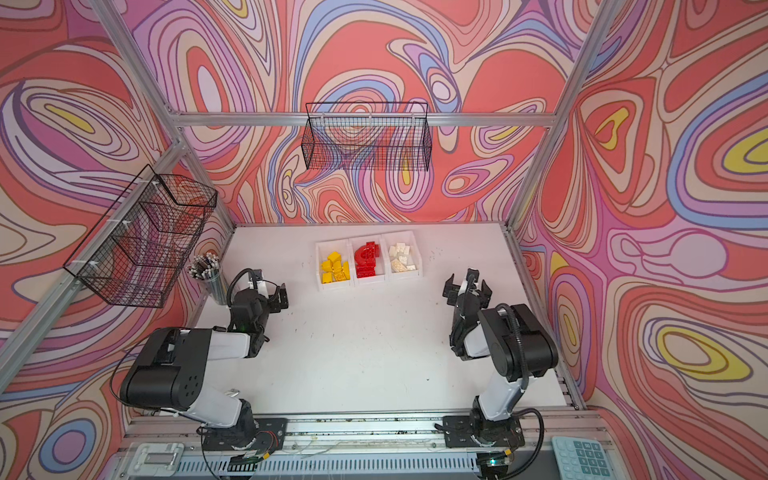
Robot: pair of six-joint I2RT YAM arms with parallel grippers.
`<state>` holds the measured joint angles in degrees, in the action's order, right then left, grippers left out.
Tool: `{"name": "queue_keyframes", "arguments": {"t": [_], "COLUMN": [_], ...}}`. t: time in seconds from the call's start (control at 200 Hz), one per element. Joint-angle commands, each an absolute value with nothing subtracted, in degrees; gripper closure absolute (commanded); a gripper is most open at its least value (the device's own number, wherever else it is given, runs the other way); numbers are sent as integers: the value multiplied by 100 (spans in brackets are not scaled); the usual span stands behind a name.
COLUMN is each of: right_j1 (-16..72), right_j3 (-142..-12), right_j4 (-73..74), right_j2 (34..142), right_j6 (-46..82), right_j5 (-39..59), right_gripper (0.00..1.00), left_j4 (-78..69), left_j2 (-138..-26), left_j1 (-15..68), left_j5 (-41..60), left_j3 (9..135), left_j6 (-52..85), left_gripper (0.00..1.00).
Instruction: Sort the legos into containers by color
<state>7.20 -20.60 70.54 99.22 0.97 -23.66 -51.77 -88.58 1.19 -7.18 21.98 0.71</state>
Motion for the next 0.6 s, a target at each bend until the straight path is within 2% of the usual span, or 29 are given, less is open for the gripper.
{"name": "queue_keyframes", "arguments": {"t": [0.0, 0.596], "right_j1": [717, 718], "right_j3": [-2050, -2065], "right_j4": [6953, 6944], "right_j2": [9853, 9860], "right_j6": [118, 114], "right_j5": [-2308, -2307], "right_gripper": [2, 2], "left_j4": [-5152, -5221], "left_j2": [-8840, -8842], "left_j1": [164, 272], "left_j5": [-610, -747], "left_j3": [2145, 2109], "left_j6": [81, 8], "left_gripper": [0, 0]}}
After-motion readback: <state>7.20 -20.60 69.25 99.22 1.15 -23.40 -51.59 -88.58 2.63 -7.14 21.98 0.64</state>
